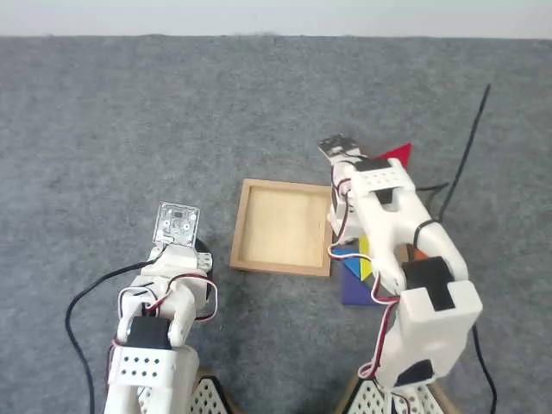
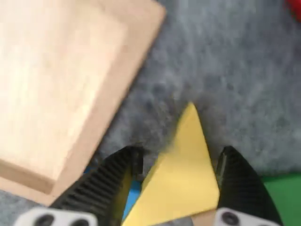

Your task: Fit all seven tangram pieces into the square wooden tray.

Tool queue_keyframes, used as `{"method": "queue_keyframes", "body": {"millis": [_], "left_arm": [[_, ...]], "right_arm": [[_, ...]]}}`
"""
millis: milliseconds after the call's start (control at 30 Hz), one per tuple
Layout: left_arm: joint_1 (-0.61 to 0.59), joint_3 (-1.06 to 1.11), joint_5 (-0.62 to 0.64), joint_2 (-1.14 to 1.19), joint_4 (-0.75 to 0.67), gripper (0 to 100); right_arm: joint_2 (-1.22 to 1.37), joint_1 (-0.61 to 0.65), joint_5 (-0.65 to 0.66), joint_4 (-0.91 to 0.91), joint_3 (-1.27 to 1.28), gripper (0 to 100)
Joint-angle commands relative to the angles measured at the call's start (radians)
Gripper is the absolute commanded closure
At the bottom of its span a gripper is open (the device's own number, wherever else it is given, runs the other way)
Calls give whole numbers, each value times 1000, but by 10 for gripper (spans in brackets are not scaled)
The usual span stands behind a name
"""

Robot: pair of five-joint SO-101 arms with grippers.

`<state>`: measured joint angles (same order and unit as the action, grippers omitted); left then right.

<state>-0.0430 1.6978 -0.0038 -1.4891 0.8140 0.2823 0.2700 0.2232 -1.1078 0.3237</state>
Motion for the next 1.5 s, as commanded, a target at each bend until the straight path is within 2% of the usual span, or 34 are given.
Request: {"method": "queue_keyframes", "body": {"millis": [0, 167, 333, 467, 667, 833, 1133, 1333, 1467], "left_arm": [[-5, -8, 5, -12, 2, 985], [-5, -8, 5, -12, 2, 985], [-5, -8, 5, -12, 2, 985], [-5, -8, 5, -12, 2, 985], [-5, -8, 5, -12, 2, 985], [-5, -8, 5, -12, 2, 985], [-5, -8, 5, -12, 2, 985], [-5, -8, 5, -12, 2, 985], [-5, -8, 5, -12, 2, 985]], "right_arm": [[-36, 30, 43, -8, -64, 735], [-259, 16, 35, -1, 124, 734], [-387, 13, -49, 54, 313, 731], [-341, -13, -110, 62, 313, 731], [-170, -71, -126, 81, 241, 731], [-110, -147, -161, 21, 167, 731], [-193, -119, -155, 22, 213, 731], [-151, -114, -130, 42, 216, 739], [-148, -113, -132, 42, 199, 839]]}}
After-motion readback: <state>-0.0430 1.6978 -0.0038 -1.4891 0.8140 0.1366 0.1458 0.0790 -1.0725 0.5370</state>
